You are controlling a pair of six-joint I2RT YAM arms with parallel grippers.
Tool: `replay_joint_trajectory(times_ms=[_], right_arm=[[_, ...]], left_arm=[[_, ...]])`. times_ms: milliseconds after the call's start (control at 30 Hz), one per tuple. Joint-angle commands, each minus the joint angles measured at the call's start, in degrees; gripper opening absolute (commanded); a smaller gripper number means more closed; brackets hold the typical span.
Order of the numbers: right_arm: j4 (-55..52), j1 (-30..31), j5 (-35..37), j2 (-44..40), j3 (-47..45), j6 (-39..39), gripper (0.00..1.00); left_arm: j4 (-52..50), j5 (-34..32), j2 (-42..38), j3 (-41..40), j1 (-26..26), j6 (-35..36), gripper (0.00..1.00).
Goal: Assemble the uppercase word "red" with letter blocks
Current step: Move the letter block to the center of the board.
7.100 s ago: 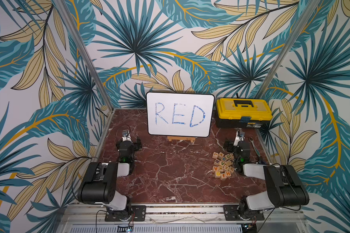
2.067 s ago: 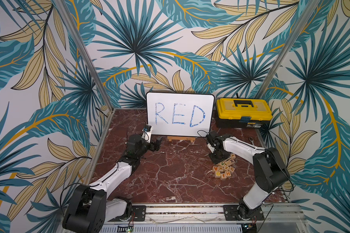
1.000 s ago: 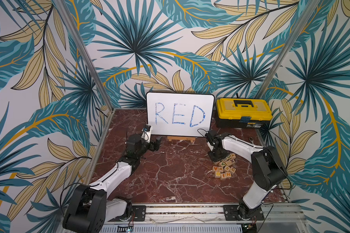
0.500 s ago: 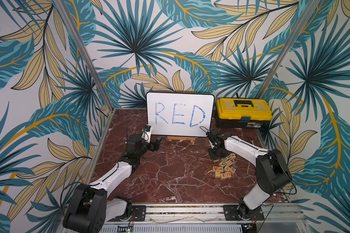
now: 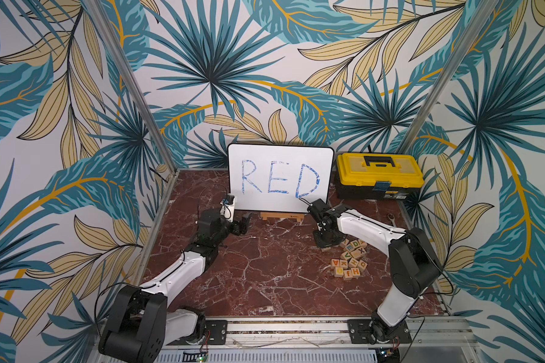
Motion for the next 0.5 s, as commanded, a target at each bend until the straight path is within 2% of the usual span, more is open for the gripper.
replay_joint_trajectory(times_ms=[0,267,467], right_arm=[[-4.07,2.77,1.66,1.67,3.17,4.56,0.35],[-2.51,10.88,-2.6,6.91,9.32,13.08,0.35],[-0.93,16.28,-6.14,13.62,15.81,17.54,0.35]], left_arm=[[-0.08,-1.67,0.36,-0.15,0.69,-0.94,0.85],[-0.08,-2.75,-0.47,-0.58,3.2,-3.34,0.85],[-1.25,-6.44,-1.69,-0.85,4.56,-4.78,0.85]])
